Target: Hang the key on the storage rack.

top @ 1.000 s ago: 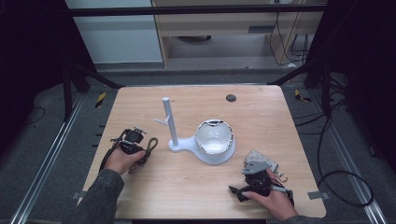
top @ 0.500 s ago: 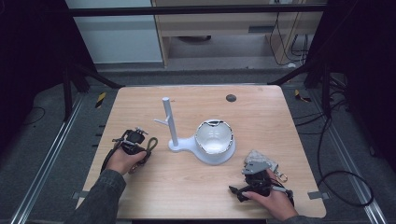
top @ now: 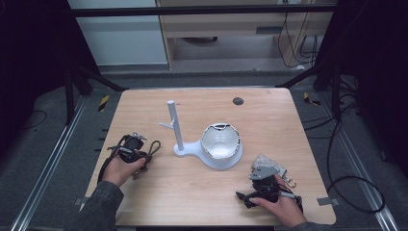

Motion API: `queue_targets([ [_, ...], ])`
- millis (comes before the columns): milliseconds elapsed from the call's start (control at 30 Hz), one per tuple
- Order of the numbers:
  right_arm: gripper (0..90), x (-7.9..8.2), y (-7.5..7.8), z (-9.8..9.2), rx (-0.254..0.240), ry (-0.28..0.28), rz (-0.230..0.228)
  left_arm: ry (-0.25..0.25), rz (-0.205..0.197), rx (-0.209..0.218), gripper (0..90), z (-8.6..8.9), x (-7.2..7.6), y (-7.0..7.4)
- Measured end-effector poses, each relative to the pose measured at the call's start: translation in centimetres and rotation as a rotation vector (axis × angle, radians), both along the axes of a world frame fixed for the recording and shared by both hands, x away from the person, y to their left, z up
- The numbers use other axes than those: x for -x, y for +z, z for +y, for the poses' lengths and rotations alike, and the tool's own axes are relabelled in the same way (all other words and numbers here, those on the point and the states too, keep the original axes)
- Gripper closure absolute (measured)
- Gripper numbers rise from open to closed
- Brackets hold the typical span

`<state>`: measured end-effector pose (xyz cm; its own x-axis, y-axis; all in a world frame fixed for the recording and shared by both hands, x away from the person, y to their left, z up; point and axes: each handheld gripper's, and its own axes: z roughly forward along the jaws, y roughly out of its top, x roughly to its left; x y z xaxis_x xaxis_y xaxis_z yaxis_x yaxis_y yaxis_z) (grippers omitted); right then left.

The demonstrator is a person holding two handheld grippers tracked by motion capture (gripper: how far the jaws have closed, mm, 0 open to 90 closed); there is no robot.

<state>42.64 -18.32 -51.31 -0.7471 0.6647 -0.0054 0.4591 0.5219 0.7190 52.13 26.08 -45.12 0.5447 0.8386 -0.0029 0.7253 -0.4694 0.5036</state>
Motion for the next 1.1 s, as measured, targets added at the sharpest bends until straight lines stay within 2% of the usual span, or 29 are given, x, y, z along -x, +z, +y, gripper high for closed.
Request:
queue_targets([
  [200,0.8,0.0,0.0,0.0,0.0,0.0,0.0,-0.02,-0.063,0.04,65.8,0.2,1.7,1.2],
  [233,0.8,0.0,0.0,0.0,0.0,0.0,0.0,-0.02,-0.063,0.04,65.8,0.2,1.7,1.2],
  [333,0.8,0.0,0.0,0.0,0.0,0.0,0.0,-0.036,-0.105,0.07,65.8,0.2,3.0,2.0],
  [400,0.8,0.0,0.0,0.0,0.0,0.0,0.0,-0.039,-0.112,0.072,65.9,0.3,3.3,2.1],
  [467,0.8,0.0,0.0,0.0,0.0,0.0,0.0,-0.051,-0.137,0.091,65.9,0.3,4.1,2.6],
  [733,0.8,0.0,0.0,0.0,0.0,0.001,0.0,-0.087,-0.219,0.136,65.9,-0.5,6.1,4.3],
  [833,0.8,0.0,0.0,0.0,0.0,0.001,0.0,-0.091,-0.233,0.143,65.9,-0.6,6.4,4.7],
  [900,0.9,0.0,0.0,0.0,0.001,0.001,0.0,-0.094,-0.258,0.149,65.9,-0.8,6.6,5.0],
  [1100,0.8,0.0,0.0,0.0,0.001,0.0,0.0,-0.108,-0.286,0.168,65.9,-1.5,7.1,5.8],
])
